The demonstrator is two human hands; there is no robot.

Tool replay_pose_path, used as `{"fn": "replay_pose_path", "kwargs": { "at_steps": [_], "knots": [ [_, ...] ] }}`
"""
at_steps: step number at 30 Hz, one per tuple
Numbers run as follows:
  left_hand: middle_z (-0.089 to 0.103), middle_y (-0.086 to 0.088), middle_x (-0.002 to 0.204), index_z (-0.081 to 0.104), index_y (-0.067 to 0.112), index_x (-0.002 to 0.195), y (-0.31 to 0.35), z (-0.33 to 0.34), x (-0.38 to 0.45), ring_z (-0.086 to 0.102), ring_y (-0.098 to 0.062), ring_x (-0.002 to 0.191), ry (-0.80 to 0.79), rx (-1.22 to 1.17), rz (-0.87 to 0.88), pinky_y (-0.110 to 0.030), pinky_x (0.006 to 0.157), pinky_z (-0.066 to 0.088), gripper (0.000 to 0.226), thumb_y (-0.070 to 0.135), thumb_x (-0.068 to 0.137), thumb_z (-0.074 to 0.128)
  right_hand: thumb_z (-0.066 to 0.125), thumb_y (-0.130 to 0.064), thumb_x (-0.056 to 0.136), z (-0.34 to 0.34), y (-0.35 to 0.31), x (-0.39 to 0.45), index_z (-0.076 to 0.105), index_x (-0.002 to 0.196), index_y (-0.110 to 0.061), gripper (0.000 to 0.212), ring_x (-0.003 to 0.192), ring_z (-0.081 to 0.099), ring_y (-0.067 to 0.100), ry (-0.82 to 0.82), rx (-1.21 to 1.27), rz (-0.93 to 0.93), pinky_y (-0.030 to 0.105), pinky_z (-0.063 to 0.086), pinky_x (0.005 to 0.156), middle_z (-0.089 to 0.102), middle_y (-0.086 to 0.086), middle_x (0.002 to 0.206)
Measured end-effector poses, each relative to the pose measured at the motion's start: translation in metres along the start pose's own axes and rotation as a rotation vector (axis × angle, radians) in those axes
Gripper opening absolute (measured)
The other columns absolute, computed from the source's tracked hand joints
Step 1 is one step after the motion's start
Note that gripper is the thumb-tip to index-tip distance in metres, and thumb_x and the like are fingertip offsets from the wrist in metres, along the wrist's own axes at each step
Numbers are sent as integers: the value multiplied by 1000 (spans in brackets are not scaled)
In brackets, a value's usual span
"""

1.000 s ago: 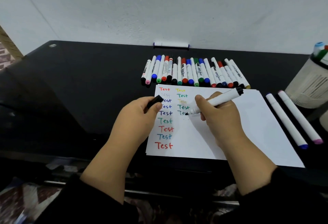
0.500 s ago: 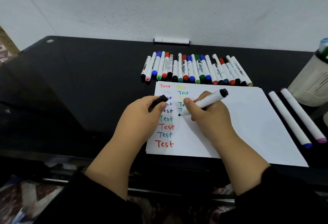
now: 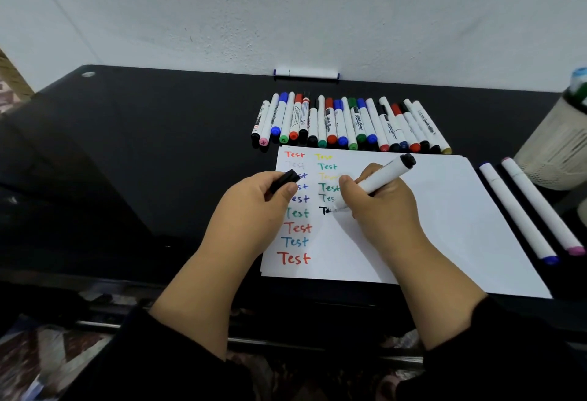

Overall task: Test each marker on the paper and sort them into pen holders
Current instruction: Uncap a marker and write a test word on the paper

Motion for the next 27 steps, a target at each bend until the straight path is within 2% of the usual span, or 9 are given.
{"fn": "replay_pose_path", "kwargs": {
  "at_steps": [5,8,15,18,27],
  "knots": [
    [48,22,84,56,31,124,-1,0,1,44,7,75,-3,1,-8,-11,60,32,32,39,94,48,62,-23,87,-2,1,0,42,62,-13,33,54,46,11,21,-9,3,26,37,56,51,-2,56],
    [49,23,82,56,31,124,0,0,0,45,7,76,-3,0,4,-11,60,32,32,39,94,49,62,-23,87,-2,2,0,39,60,-16,36,50,42,4,25,-21,-1,22,34,53,48,-5,55],
    [49,23,83,56,31,125,0,1,-1,45,8,76,-7,-12,3,-11,61,33,32,39,94,49,61,-20,86,-4,2,-1,37,58,-15,37,46,42,1,39,-30,-16,11,32,45,43,-10,49],
    [49,24,82,56,31,125,1,1,-1,46,8,75,-12,-18,3,-10,61,33,32,39,94,49,59,-20,87,-10,0,0,35,58,-16,38,46,41,1,86,-59,-30,12,30,44,41,-7,52],
    [47,25,80,56,32,125,0,3,-1,44,9,73,-14,-12,-10,-10,58,31,33,39,94,49,57,-18,87,-9,0,-1,33,58,-15,37,44,40,0,80,-61,-17,11,29,42,39,-8,51]
  ]
}}
Point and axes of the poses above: each hand's wrist, its own x-axis towards the middle knuckle, its own z-axis out of the palm, y = z × x, the point moved 10 cm from there along x, towards the middle knuckle
